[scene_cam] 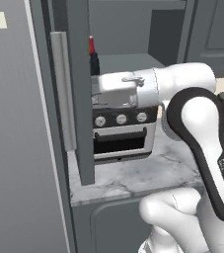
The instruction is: Move the shaker and ketchup from the cabinet to the dining counter.
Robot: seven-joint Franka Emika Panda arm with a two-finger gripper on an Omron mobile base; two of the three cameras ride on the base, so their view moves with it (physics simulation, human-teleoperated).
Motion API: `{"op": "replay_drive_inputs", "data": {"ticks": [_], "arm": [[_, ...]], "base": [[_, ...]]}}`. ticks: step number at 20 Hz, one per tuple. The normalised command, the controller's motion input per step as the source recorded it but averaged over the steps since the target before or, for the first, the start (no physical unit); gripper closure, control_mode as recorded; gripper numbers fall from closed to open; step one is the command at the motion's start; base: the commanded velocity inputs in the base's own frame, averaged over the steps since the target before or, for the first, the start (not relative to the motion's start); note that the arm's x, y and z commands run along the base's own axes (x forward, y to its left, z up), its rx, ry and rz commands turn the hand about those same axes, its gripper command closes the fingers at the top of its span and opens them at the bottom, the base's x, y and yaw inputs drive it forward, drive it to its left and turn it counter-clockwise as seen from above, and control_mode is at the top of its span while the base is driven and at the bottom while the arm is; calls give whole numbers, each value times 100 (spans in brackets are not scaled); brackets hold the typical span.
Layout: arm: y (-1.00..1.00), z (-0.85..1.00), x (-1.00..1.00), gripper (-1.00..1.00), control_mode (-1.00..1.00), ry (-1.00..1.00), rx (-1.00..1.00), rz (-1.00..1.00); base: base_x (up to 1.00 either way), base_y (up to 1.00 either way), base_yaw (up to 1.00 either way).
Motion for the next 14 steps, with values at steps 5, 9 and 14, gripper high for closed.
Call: {"op": "replay_drive_inputs", "data": {"ticks": [5,9,14], "arm": [[2,9,3,-100,-100,-11,-3,-13],[-39,1,4,-100,-100,0,-7,-13],[-47,17,2,-100,-100,0,-14,-13]], "base": [[0,0,0],[0,0,0],[0,0,0]]}}
